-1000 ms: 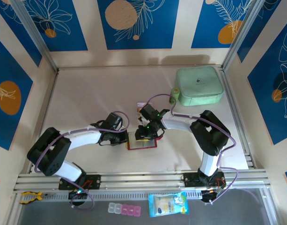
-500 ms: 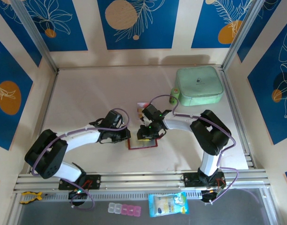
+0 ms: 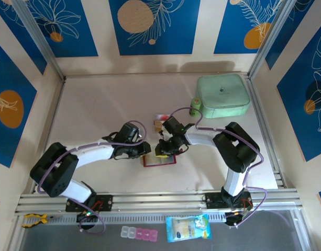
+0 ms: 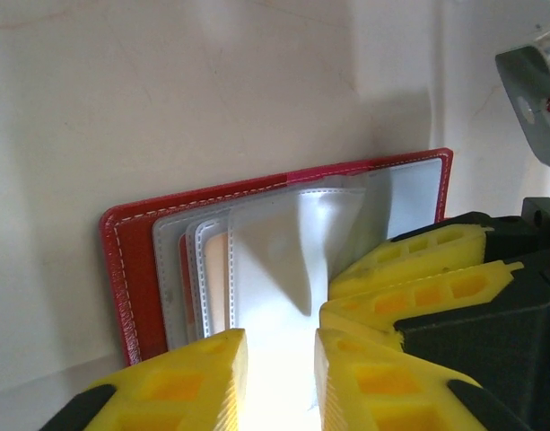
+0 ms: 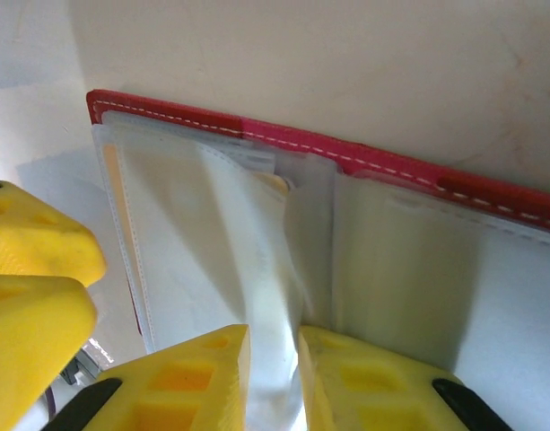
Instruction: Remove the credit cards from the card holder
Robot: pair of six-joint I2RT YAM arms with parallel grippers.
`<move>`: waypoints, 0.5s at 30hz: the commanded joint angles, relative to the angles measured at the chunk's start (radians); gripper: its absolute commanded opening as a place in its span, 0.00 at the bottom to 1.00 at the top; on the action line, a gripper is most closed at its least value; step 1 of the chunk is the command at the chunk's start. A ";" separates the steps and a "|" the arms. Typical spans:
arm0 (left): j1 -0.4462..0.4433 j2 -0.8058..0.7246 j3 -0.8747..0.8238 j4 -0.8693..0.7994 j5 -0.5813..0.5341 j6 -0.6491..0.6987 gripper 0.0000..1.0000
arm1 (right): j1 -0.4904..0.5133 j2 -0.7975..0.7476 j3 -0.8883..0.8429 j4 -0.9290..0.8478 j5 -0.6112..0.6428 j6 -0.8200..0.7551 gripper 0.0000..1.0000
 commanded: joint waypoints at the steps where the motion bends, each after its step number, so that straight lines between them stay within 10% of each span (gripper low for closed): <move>1: -0.008 0.022 0.014 0.018 0.020 -0.015 0.29 | -0.007 0.009 -0.035 -0.002 0.021 0.009 0.23; 15: -0.019 0.078 0.042 -0.017 0.014 -0.007 0.32 | -0.014 0.002 -0.045 0.006 0.009 0.005 0.23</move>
